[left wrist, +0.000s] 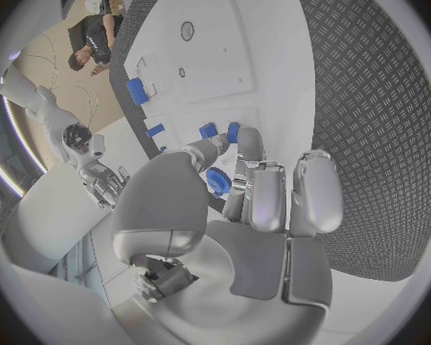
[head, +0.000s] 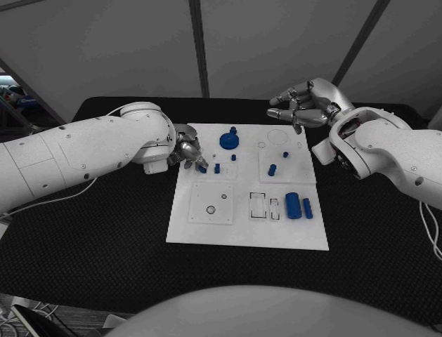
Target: Assemble the parts on the task board
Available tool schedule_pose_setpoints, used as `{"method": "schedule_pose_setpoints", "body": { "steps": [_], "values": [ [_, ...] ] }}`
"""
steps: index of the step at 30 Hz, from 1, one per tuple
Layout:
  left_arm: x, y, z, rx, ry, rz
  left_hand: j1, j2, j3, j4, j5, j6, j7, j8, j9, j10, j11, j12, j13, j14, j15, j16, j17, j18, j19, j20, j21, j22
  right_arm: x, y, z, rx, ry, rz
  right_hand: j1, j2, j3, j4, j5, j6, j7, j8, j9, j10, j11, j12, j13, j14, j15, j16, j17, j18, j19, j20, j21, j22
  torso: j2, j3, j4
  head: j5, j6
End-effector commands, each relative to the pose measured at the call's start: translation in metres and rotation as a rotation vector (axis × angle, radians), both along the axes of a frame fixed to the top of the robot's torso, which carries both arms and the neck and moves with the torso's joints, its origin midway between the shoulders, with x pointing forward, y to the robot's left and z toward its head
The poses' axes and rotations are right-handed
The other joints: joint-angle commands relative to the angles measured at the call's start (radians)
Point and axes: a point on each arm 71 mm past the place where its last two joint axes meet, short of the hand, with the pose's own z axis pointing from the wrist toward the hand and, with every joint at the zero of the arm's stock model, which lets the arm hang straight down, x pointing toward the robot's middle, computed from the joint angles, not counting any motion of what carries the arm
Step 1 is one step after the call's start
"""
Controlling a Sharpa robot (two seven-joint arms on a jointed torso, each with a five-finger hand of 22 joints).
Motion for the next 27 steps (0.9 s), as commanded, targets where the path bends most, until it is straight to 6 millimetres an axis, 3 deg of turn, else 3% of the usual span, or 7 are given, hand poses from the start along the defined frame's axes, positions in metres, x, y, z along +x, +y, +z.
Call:
{"method": "schedule_pose_setpoints", "body": {
  "steps": [1,27],
  "values": [
    [-0.0012,0.0001,-0.0021,0.011,0.021,-0.01,0.003,-0.003,0.128,-0.125,0.006,0.004,-0.004,0.006,0.0,0.044,-0.036,0.005,0.001,0.038,-0.008,0.005,0.001,-0.005,0.007,0.002,0.005,0.037,0.0,0.0009,0.0009,-0.002,-0.001,0.01,0.0,0.007,-0.004,-0.002,0.006,-0.001,-0.002,0.004,-0.001,-0.002,-0.001,0.002,0.001,0.042,-0.005,-0.005,0.02,0.015,0.0,-0.002,-0.006,-0.001,0.0,-0.0003,0.0,0.0,0.0],
    [0.0049,-0.0056,-0.0107,0.032,0.068,-0.013,-0.034,-0.004,0.127,-0.106,0.008,0.027,-0.017,0.018,0.007,0.08,-0.045,0.037,0.04,0.039,-0.014,0.005,0.002,-0.009,0.016,-0.003,0.019,0.052,-0.0003,0.0006,0.0011,-0.001,-0.002,0.01,-0.001,0.008,-0.005,-0.002,0.006,0.0,-0.002,0.005,-0.001,-0.003,-0.001,0.001,-0.001,0.041,-0.005,-0.007,0.017,0.016,0.0,-0.003,-0.009,-0.004,0.0,-0.0001,-0.0007,-0.004,-0.009]
  ]
}}
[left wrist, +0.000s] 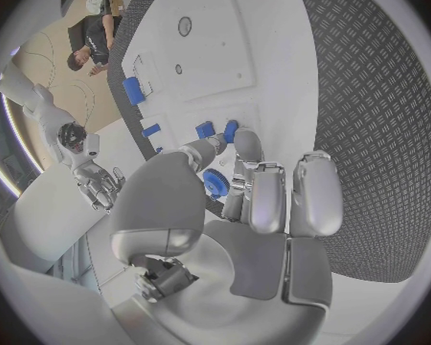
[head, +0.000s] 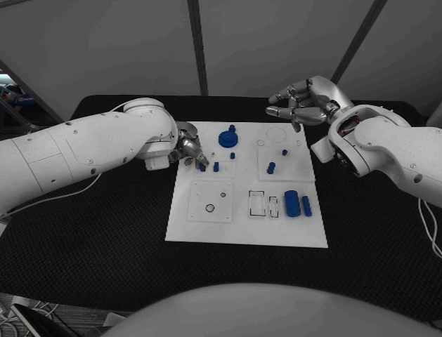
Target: Assemble the parts on the task board
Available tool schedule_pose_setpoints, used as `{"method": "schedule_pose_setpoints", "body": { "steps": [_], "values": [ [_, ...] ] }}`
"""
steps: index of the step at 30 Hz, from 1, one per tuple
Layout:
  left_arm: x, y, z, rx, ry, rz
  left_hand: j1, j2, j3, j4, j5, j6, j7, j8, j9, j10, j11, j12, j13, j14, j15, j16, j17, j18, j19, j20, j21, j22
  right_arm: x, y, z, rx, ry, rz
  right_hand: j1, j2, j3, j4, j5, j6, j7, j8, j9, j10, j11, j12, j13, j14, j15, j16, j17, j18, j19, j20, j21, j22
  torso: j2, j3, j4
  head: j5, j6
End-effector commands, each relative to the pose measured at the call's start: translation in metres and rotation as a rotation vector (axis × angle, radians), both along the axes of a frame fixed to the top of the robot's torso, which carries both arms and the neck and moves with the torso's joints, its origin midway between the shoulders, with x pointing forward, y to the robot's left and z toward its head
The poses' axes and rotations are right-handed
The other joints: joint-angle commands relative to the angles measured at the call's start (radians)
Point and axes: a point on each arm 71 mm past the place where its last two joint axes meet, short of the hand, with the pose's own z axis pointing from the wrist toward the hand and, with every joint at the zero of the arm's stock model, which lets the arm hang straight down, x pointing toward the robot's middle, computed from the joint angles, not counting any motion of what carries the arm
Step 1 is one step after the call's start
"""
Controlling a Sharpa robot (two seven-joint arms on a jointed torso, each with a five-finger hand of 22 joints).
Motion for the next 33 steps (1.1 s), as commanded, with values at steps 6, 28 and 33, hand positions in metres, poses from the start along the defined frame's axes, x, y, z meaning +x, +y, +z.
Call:
{"method": "schedule_pose_setpoints", "body": {
  "steps": [6,28,33],
  "values": [
    [-0.0017,-0.0011,-0.0081,0.011,0.043,-0.003,-0.022,0.009,0.097,-0.099,0.001,0.016,-0.007,0.006,0.002,0.058,-0.045,0.006,0.003,0.037,-0.012,0.005,0.002,-0.011,0.009,-0.003,0.011,0.058,-0.0003,0.0005,0.0013,0.0,-0.004,0.008,-0.001,0.008,-0.005,-0.002,0.006,0.0,-0.002,0.005,-0.001,-0.003,-0.001,0.001,-0.001,0.041,-0.005,-0.003,0.018,0.016,0.0,-0.002,-0.003,-0.001,0.0,-0.0005,0.0009,-0.002,-0.001],
    [0.0009,0.0065,-0.0086,0.011,0.03,0.032,-0.137,0.023,-0.273,0.038,-0.036,0.078,-0.024,-0.018,-0.004,0.078,-0.056,0.059,0.075,0.038,-0.022,0.005,0.004,-0.017,0.023,-0.014,0.03,0.086,-0.0003,-0.0008,0.0015,0.0,-0.006,0.004,-0.001,0.007,-0.006,-0.001,0.006,-0.001,-0.002,0.006,-0.002,-0.005,-0.001,-0.001,-0.003,0.041,-0.005,-0.004,0.016,0.016,-0.001,-0.003,-0.006,-0.004,-0.001,0.0,0.0012,-0.004,0.001],
    [0.0011,0.0082,-0.0082,0.007,0.022,0.041,-0.143,0.03,-0.33,0.062,-0.035,0.084,-0.025,-0.021,-0.005,0.079,-0.057,0.061,0.08,0.038,-0.022,0.006,0.004,-0.018,0.025,-0.014,0.031,0.09,-0.0002,-0.0011,0.0014,-0.001,-0.006,0.003,-0.002,0.007,-0.006,-0.001,0.006,-0.001,-0.002,0.006,-0.002,-0.006,-0.001,-0.002,-0.005,0.04,-0.005,-0.005,0.014,0.016,-0.002,-0.003,-0.007,-0.007,-0.001,-0.0009,0.0013,-0.003,0.003]
  ]
}}
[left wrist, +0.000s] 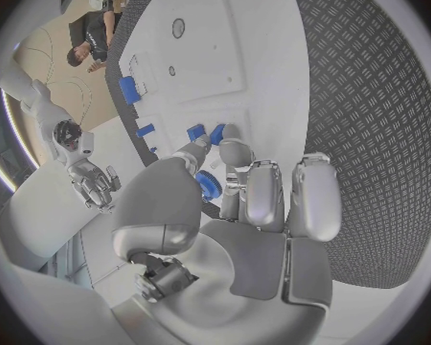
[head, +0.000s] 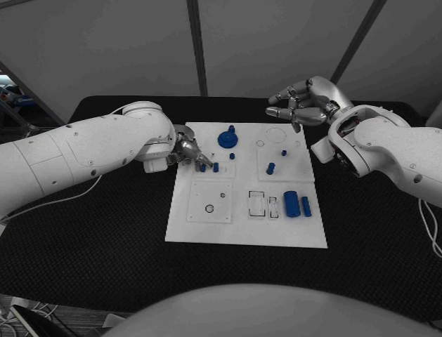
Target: Assemble the parts on the task board
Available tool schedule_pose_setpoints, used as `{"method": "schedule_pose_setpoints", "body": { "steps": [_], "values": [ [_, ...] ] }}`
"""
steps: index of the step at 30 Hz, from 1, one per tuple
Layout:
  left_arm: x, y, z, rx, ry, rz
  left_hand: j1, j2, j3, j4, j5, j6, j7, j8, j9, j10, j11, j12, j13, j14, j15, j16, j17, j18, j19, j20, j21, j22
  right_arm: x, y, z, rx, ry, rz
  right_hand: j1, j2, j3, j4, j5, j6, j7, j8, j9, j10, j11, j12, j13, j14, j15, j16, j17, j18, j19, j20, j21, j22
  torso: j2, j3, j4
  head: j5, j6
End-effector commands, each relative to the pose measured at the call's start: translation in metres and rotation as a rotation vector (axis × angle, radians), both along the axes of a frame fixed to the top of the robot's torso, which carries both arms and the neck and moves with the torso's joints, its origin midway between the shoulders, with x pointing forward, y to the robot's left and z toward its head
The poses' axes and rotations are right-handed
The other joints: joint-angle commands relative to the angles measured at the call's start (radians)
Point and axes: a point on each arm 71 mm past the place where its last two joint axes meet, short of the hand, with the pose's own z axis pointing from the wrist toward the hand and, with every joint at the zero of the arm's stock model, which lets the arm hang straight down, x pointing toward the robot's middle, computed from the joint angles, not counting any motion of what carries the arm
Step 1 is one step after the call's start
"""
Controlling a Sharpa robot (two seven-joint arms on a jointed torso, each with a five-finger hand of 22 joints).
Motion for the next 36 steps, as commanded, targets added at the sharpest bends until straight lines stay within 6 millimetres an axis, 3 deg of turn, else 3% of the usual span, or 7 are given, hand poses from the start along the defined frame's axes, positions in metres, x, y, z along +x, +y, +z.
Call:
{"method": "schedule_pose_setpoints", "body": {
  "steps": [1,11,22,27,31,34,36],
  "values": [
    [0.0,0.002,0.0,0.002,-0.007,0.016,-0.006,0.008,-0.021,0.009,-0.004,0.01,0.0,-0.007,-0.001,0.002,0.006,0.007,0.002,0.047,-0.002,0.006,0.001,-0.018,0.007,-0.003,0.006,0.09,0.0,0.001,0.001,0.0,-0.006,0.006,-0.002,0.007,-0.006,-0.001,0.006,-0.001,-0.002,0.006,-0.002,-0.007,-0.001,-0.003,-0.002,0.04,-0.005,-0.005,0.013,0.017,-0.003,-0.003,-0.008,-0.004,0.0,-0.0005,0.0,0.0,0.001],
    [0.001,0.006,0.006,-0.073,-0.066,0.06,-0.014,0.017,-0.106,0.051,-0.002,0.008,0.002,-0.015,-0.002,-0.007,0.007,-0.007,-0.011,0.047,-0.002,0.005,0.001,-0.014,0.0,-0.003,-0.01,0.08,0.0,0.0,0.001,0.0,-0.006,0.005,-0.002,0.007,-0.006,-0.001,0.006,-0.001,-0.002,0.006,-0.002,-0.007,-0.001,-0.003,-0.002,0.04,-0.005,-0.005,0.013,0.017,-0.003,-0.003,-0.008,-0.004,0.0,0.0,-0.0004,-0.003,0.002],
    [0.005,0.015,0.02,-0.214,-0.182,0.136,0.047,0.036,-0.171,0.06,0.005,-0.042,0.024,-0.041,-0.008,-0.085,0.027,-0.128,-0.157,0.045,0.012,0.0,-0.004,0.011,-0.055,0.009,-0.119,0.001,0.001,-0.001,0.001,-0.001,-0.006,0.001,-0.002,0.007,-0.006,-0.001,0.006,-0.001,-0.002,0.006,-0.002,-0.007,-0.001,-0.003,-0.002,0.04,-0.005,-0.005,0.013,0.017,-0.003,-0.003,-0.008,-0.004,0.0,0.0002,0.0004,-0.005,0.006],
    [0.006,0.014,0.027,-0.303,-0.254,0.129,0.075,0.017,-0.229,0.068,0.004,-0.109,0.058,-0.076,-0.031,-0.165,0.058,-0.183,-0.196,0.024,0.038,-0.041,-0.052,0.052,-0.165,0.03,-0.327,-0.148,0.001,-0.002,0.001,-0.002,-0.006,-0.001,-0.003,0.007,-0.007,0.0,0.006,-0.002,-0.002,0.006,-0.002,-0.007,-0.001,-0.003,-0.002,0.04,-0.005,-0.006,0.012,0.017,-0.003,-0.003,-0.01,-0.005,0.0,-0.0002,-0.0004,-0.007,0.011],
    [0.009,0.008,0.036,-0.408,-0.359,0.095,0.183,0.032,-0.249,0.04,0.003,-0.201,0.12,-0.124,-0.084,-0.334,0.12,-0.272,-0.247,-0.22,0.095,-0.419,-0.465,0.092,-0.388,0.078,-0.671,-0.38,0.001,-0.003,0.001,-0.002,-0.006,-0.002,-0.003,0.007,-0.007,0.0,0.006,-0.002,-0.002,0.006,-0.002,-0.007,-0.001,-0.003,-0.002,0.04,-0.005,-0.006,0.012,0.017,-0.003,-0.003,-0.01,-0.005,0.0,0.001,-0.0008,-0.008,0.012],
    [0.009,0.001,0.042,-0.454,-0.467,0.031,0.323,0.043,-0.212,-0.025,0.002,-0.238,0.152,-0.166,-0.139,-0.462,0.156,-0.358,-0.31,-0.382,0.146,-0.558,-0.578,0.086,-0.481,0.112,-0.792,-0.454,0.001,-0.003,0.001,-0.003,-0.005,-0.003,-0.003,0.007,-0.007,0.0,0.006,-0.002,-0.002,0.006,-0.002,-0.007,-0.001,-0.003,-0.002,0.04,-0.005,-0.006,0.012,0.017,-0.003,-0.003,-0.01,-0.005,0.001,0.0007,-0.0011,-0.014,0.017],
    [0.006,-0.005,0.043,-0.464,-0.546,-0.033,0.378,0.039,-0.186,-0.054,0.003,-0.235,0.154,-0.186,-0.171,-0.483,0.169,-0.393,-0.348,-0.393,0.141,-0.576,-0.608,0.091,-0.479,0.126,-0.824,-0.482,0.001,-0.003,0.001,-0.003,-0.005,-0.004,-0.004,0.007,-0.007,0.0,0.006,-0.003,-0.002,0.006,-0.002,-0.007,-0.001,-0.003,-0.002,0.04,-0.005,-0.007,0.011,0.017,-0.003,-0.003,-0.01,-0.005,0.001,0.0005,-0.0013,-0.017,0.02]
  ]
}}
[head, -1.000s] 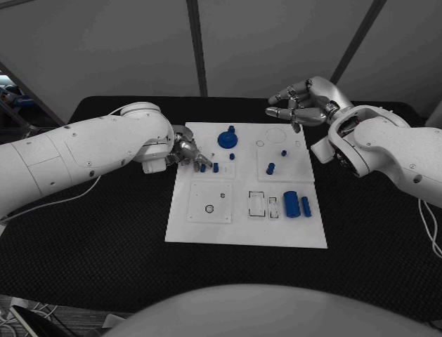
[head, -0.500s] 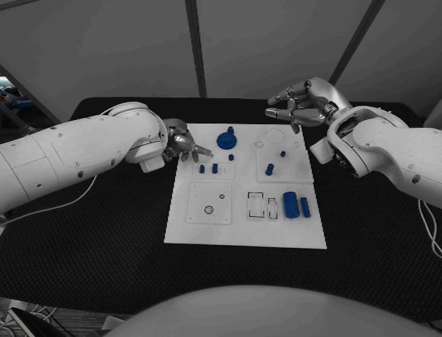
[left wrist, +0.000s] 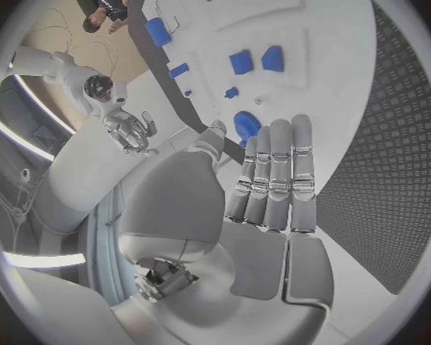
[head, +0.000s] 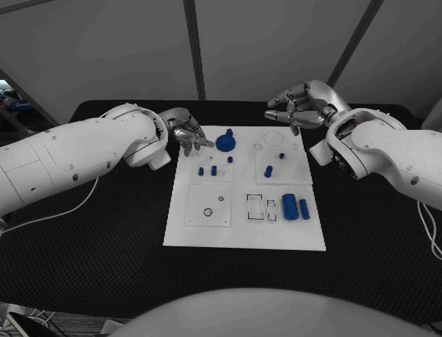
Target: Assemble the parts on the task board
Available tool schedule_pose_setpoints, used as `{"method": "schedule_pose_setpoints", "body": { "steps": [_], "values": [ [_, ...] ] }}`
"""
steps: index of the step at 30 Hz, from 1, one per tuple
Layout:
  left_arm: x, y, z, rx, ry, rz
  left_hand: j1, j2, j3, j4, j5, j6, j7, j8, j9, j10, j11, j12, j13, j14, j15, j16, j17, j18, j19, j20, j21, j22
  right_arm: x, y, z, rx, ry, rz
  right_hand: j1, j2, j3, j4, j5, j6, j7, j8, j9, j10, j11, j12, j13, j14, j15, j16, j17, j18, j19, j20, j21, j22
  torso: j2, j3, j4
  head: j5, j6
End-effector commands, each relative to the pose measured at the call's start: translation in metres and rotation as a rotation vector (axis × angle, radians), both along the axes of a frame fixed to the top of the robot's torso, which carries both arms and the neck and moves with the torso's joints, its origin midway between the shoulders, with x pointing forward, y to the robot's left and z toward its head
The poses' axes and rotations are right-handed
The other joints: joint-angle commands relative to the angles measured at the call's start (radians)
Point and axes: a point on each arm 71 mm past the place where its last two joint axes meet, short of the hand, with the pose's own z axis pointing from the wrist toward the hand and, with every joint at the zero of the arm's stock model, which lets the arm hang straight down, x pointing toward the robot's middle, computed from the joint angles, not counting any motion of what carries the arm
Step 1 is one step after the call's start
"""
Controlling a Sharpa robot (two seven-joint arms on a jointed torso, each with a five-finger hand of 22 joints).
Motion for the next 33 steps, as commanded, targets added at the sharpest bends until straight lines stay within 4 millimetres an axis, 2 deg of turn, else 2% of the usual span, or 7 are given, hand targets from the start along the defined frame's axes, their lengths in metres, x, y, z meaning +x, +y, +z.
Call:
{"method": "schedule_pose_setpoints", "body": {
  "steps": [1,5,6,11,16,23,33],
  "values": [
    [-0.001,-0.013,0.014,-0.081,-0.271,-0.103,0.069,0.002,0.048,-0.035,0.005,0.013,0.004,-0.034,-0.055,-0.021,0.018,-0.058,-0.066,-0.02,0.005,-0.032,-0.055,-0.014,0.003,0.014,-0.05,-0.043,0.0,0.0,0.001,0.0,-0.005,0.005,-0.004,0.007,-0.007,0.0,0.006,-0.003,-0.002,0.006,-0.001,-0.007,-0.001,-0.003,-0.001,0.04,-0.005,-0.007,0.011,0.017,-0.003,-0.003,-0.003,-0.001,0.001,0.0,-0.0014,-0.005,0.005],
    [-0.007,-0.026,0.011,-0.019,-0.393,-0.212,0.116,-0.033,0.127,-0.083,0.007,0.054,-0.012,-0.083,-0.133,0.023,0.003,-0.134,-0.166,0.021,-0.005,-0.026,-0.109,-0.009,0.05,0.009,-0.054,-0.057,0.0,0.0,0.001,0.0,-0.005,0.005,-0.003,0.007,-0.007,0.0,0.006,-0.003,-0.002,0.006,-0.001,-0.008,-0.001,-0.004,-0.003,0.04,-0.005,-0.007,0.011,0.017,-0.003,-0.003,-0.004,-0.002,0.001,-0.0007,-0.0007,-0.009,0.009],
    [-0.009,-0.028,0.009,0.0,-0.413,-0.235,0.105,-0.058,0.166,-0.097,0.005,0.082,-0.014,-0.115,-0.178,0.069,0.001,-0.177,-0.225,0.033,-0.007,-0.027,-0.142,-0.015,0.064,0.006,-0.052,-0.056,0.0,0.0,0.001,-0.001,-0.005,0.005,-0.003,0.007,-0.007,0.0,0.006,-0.003,-0.002,0.006,-0.001,-0.008,-0.001,-0.004,-0.003,0.04,-0.005,-0.007,0.011,0.017,-0.003,-0.003,-0.004,-0.002,0.001,-0.0003,-0.001,-0.01,0.01],
    [-0.012,-0.039,0.002,0.088,-0.471,-0.319,0.084,-0.07,0.198,-0.108,0.005,0.112,-0.022,-0.141,-0.218,0.095,-0.004,-0.211,-0.276,0.107,-0.016,0.056,-0.134,-0.008,0.124,-0.007,-0.012,-0.033,0.0,0.001,0.001,-0.005,-0.01,0.008,-0.003,0.007,-0.007,0.0,0.006,-0.003,-0.002,0.006,-0.001,-0.011,-0.001,-0.007,-0.007,0.039,-0.005,-0.008,0.009,0.017,-0.004,-0.003,-0.005,-0.004,0.001,-0.0006,-0.0006,-0.014,0.015],
    [-0.013,-0.048,-0.005,0.175,-0.5,-0.379,0.057,-0.09,0.202,-0.11,0.004,0.126,-0.026,-0.157,-0.242,0.111,-0.008,-0.22,-0.3,0.153,-0.02,0.145,-0.102,-0.008,0.163,-0.011,0.019,-0.01,0.0,0.002,0.002,-0.01,-0.014,0.012,-0.003,0.007,-0.007,0.0,0.006,-0.003,-0.002,0.006,-0.001,-0.011,-0.001,-0.007,-0.007,0.039,-0.005,-0.008,0.009,0.017,-0.004,-0.003,-0.005,-0.004,0.001,-0.0004,-0.0014,-0.016,0.021],
    [-0.012,-0.057,-0.01,0.239,-0.507,-0.418,0.039,-0.1,0.199,-0.109,0.003,0.158,-0.032,-0.161,-0.262,0.13,-0.016,-0.216,-0.314,0.257,-0.029,0.358,0.111,-0.017,0.229,-0.018,0.112,0.061,0.0,0.003,0.001,-0.013,-0.016,0.015,-0.002,0.008,-0.007,-0.001,0.007,-0.003,-0.002,0.006,-0.002,-0.012,-0.001,-0.008,-0.008,0.04,-0.005,-0.008,0.01,0.017,-0.004,-0.003,-0.005,-0.004,0.0,-0.0008,-0.0004,-0.019,0.025],
    [-0.009,-0.066,-0.016,0.291,-0.474,-0.441,0.034,-0.098,0.2,-0.108,0.002,0.175,-0.035,-0.161,-0.271,0.134,-0.018,-0.216,-0.317,0.284,-0.031,0.427,0.176,-0.031,0.27,-0.021,0.207,0.138,0.0,0.004,0.001,-0.013,-0.017,0.017,-0.002,0.008,-0.007,-0.001,0.007,-0.003,-0.002,0.006,-0.002,-0.012,-0.001,-0.008,-0.008,0.04,-0.005,-0.008,0.01,0.017,-0.004,-0.003,-0.005,-0.004,0.001,-0.0003,-0.0009,-0.019,0.027]
  ]
}}
